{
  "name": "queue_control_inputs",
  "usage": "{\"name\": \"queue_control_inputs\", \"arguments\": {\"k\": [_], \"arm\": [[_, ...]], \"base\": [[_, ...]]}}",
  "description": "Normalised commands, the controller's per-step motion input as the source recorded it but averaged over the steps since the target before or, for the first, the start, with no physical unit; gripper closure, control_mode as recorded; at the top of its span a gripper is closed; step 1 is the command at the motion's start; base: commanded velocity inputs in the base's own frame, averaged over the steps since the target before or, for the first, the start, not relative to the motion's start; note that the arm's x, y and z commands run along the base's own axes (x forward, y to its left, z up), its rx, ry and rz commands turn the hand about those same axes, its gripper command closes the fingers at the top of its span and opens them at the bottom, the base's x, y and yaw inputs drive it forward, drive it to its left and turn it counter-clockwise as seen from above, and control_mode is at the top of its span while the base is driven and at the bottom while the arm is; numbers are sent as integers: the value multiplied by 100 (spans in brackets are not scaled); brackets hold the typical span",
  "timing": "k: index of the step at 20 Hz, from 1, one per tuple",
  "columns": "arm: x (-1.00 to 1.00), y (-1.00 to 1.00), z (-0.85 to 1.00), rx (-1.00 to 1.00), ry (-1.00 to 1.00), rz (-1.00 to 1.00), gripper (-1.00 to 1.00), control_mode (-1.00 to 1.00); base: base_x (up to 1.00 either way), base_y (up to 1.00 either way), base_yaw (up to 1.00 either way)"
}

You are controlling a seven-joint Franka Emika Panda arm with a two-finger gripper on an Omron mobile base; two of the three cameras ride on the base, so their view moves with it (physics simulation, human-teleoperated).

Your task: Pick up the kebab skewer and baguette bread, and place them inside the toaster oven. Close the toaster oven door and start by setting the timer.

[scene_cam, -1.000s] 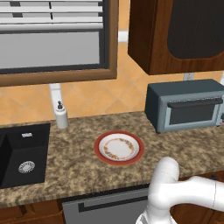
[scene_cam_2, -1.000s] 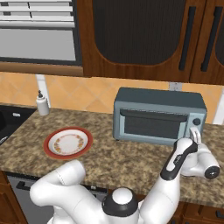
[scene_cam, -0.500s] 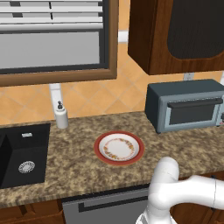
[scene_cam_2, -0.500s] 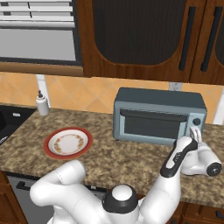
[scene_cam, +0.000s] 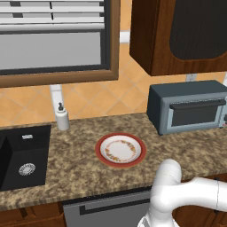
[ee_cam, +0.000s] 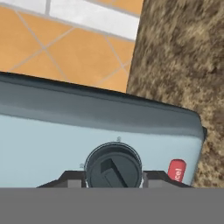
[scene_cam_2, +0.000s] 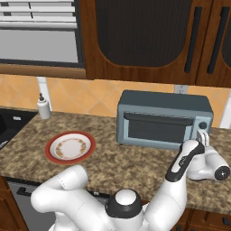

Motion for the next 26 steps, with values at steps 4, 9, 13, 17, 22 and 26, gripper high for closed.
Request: {"name": "queue_control_inputs", "arguments": {"k": [4,9,13,17,22,26], "arm": [[5,28,7,31,9,-16,100,-100],[1,34,23,31,13,-20,100,-100],[0,30,15,37,14,-22,100,-100],[0,27,19,41,12,-21,100,-100],[0,25,17,45,13,-18,100,-100],[0,20,9,49,12,-15,100,-100]], "base": [[0,0,0],[0,0,0],[0,0,0],[0,0,0],[0,0,0],[0,0,0]]}}
